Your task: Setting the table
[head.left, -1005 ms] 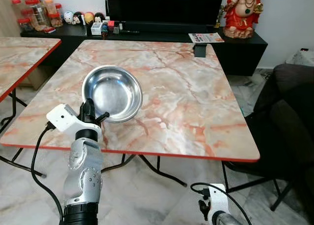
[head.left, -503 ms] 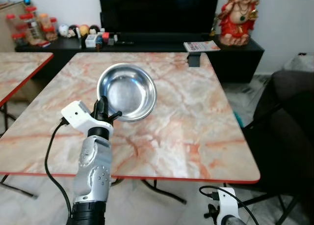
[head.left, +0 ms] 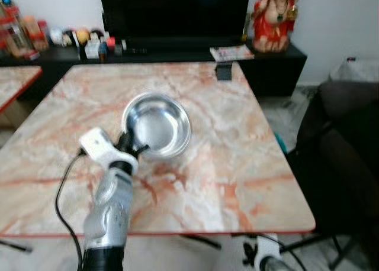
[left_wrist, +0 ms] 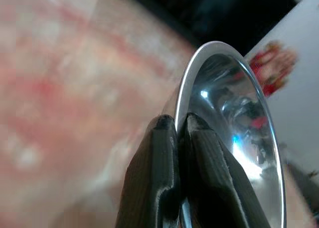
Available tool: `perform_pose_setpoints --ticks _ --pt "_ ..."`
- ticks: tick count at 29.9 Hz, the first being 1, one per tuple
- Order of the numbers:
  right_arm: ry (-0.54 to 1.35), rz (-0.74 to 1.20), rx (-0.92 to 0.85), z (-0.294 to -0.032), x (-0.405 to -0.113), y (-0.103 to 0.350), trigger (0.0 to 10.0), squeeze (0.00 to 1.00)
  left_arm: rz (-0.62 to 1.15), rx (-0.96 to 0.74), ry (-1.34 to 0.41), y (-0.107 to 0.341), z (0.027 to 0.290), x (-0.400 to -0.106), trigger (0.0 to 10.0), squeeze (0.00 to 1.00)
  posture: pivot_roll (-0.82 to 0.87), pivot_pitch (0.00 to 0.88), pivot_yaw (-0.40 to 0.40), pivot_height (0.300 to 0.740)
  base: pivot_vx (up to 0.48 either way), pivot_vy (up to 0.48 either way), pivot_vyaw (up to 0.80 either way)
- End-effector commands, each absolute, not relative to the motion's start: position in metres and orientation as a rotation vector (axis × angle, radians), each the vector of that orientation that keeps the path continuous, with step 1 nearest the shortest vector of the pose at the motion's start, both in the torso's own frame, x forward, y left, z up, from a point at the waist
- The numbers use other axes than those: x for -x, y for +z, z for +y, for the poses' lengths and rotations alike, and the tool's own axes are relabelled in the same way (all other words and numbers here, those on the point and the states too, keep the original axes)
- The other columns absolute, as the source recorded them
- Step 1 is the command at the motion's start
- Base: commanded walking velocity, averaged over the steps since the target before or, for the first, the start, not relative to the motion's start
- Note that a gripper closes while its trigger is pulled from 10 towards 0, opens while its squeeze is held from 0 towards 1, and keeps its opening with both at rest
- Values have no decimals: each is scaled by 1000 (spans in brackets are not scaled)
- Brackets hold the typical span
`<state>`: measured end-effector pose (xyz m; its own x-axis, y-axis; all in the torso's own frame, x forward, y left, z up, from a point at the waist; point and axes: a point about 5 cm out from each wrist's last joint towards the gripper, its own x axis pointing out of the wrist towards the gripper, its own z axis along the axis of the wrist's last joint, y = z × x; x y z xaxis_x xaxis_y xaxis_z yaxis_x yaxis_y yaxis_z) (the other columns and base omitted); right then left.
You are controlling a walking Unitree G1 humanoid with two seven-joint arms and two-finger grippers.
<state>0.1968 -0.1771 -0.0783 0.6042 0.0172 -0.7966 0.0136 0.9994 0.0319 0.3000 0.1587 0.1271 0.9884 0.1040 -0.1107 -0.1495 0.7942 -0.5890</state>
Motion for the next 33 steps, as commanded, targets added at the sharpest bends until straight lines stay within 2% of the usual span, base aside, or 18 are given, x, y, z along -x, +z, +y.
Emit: perform_pose_setpoints --ticks 1,7,10,18,26,33 --pt "6 921 -54 -172 -197 -79 10000 0 153 675 221 114 167 -295 10000 0 28 0 -20 732 0 0 0" --pt "4 927 -50 -173 -195 -80 10000 0 168 763 255 121 162 -295 10000 0 29 0 -29 732 0 0 0" --pt "5 930 -46 -175 -194 -80 10000 0 243 787 307 120 157 -295 10000 0 28 0 -33 732 0 0 0" --pt "7 930 -42 -176 -194 -80 10000 0 317 941 281 130 145 -297 10000 0 19 0 -28 732 0 0 0" --pt "9 934 -41 -177 -193 -80 10000 0 354 920 391 136 156 -292 10000 0 13 0 -22 732 0 0 0" --pt "23 942 -32 -176 -193 -81 10000 0 404 895 372 132 154 -285 10000 0 21 0 -21 732 0 0 0"
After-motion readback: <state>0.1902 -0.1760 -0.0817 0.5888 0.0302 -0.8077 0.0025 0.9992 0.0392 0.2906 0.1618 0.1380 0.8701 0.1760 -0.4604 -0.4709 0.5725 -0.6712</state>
